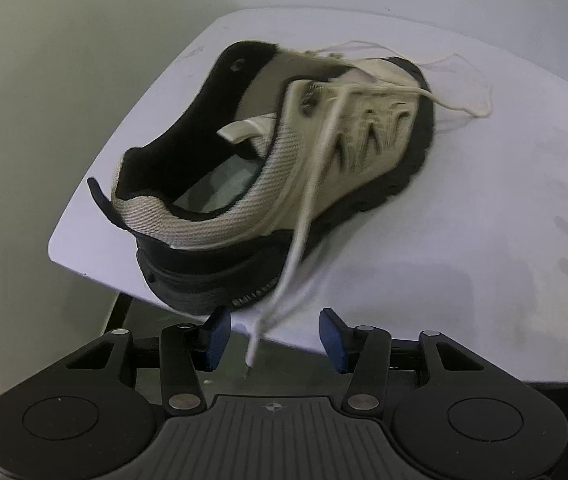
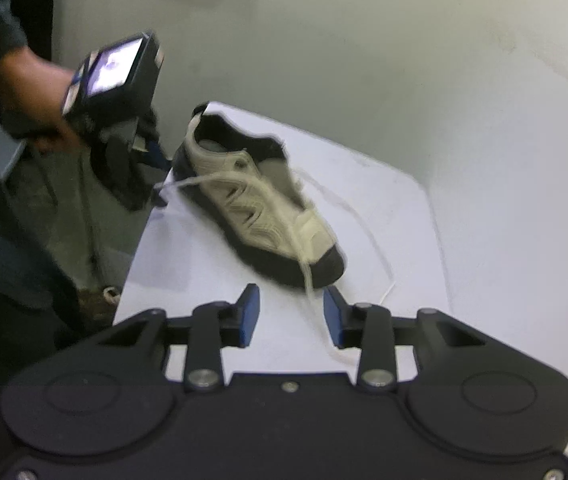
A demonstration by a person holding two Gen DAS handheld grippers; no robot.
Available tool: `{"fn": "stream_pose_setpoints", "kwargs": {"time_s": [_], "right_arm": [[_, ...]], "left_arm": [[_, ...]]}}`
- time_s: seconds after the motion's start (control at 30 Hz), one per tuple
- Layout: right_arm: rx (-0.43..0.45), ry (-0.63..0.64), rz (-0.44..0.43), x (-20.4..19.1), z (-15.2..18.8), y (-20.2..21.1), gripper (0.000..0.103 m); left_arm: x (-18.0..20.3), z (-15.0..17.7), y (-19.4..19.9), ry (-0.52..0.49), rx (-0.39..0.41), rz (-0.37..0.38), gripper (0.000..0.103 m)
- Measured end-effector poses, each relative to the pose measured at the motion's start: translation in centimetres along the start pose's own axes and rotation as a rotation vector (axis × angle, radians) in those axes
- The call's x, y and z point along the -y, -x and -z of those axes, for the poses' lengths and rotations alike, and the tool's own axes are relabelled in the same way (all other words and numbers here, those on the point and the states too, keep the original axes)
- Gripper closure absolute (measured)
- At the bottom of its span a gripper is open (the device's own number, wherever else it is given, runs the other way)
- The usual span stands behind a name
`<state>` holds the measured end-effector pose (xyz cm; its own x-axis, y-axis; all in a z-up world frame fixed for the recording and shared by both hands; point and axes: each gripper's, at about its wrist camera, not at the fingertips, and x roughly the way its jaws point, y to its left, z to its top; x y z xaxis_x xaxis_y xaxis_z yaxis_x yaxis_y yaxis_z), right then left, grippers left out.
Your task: Lace up shoes with both hands
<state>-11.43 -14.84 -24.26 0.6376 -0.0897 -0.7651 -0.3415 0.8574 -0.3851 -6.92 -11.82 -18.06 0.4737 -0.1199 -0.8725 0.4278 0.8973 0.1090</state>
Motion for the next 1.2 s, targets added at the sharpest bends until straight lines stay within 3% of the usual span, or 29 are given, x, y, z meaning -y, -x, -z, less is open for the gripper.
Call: {"fn": "stream_pose_setpoints", "kwargs": {"time_s": [0.03,0.07,0.1,0.2,0.47,0.6,0.73,0.83,0.87,0.9,0.97,1.2], "right_arm": [[0.001,-0.001,0.006,0.2,-0.6,0.0,0.066],[0.002,-0.003,0.012,0.3,-1.2,0.0,0.066],[0.005,-0.006,0.018,0.4,-1.8,-0.1,0.066],[0.009,-0.037,0.003,0.2,-3.7,-1.1,0.066],[-0.027,-0.109,-0.086,-0.8,-6.8,-5.9,0.069],[-0.054,-0.128,-0.066,-0.5,-8.4,-8.4,0.071],[-0.049,-0.169,-0.041,0.5,-10.4,-9.1,0.071],[-0.057,-0.185,-0.025,1.1,-11.3,-9.3,0.071],[-0.063,-0.191,-0.016,1.2,-11.4,-9.4,0.071],[-0.068,-0.197,-0.010,1.4,-11.5,-9.6,0.071],[-0.076,-0.230,0.005,1.9,-11.5,-9.9,0.071],[-0.145,-0.392,0.032,4.2,-10.1,-10.4,0.066]], "left_arm": [[-0.3,0.3,-0.2,0.002,0.008,0.011,0.070],[-0.6,0.6,-0.4,-0.002,0.012,0.024,0.095],[-0.9,0.8,-0.3,0.000,0.023,0.047,0.102],[-2.6,1.9,-0.1,0.015,0.057,0.102,0.103],[-9.5,7.3,3.5,0.076,0.113,0.105,0.103],[-11.3,11.3,2.5,0.094,0.016,0.091,0.103],[-14.9,16.0,-0.2,0.251,-0.127,0.036,0.103],[-16.9,17.5,-0.8,0.319,-0.149,0.039,0.099],[-17.2,17.5,-0.8,0.328,-0.145,0.044,0.088],[-17.5,17.4,-0.7,0.337,-0.140,0.061,0.069],[-18.3,17.4,-0.5,0.371,-0.114,0.095,0.054],[-20.9,17.3,-0.8,0.507,-0.106,0.112,0.054]]}}
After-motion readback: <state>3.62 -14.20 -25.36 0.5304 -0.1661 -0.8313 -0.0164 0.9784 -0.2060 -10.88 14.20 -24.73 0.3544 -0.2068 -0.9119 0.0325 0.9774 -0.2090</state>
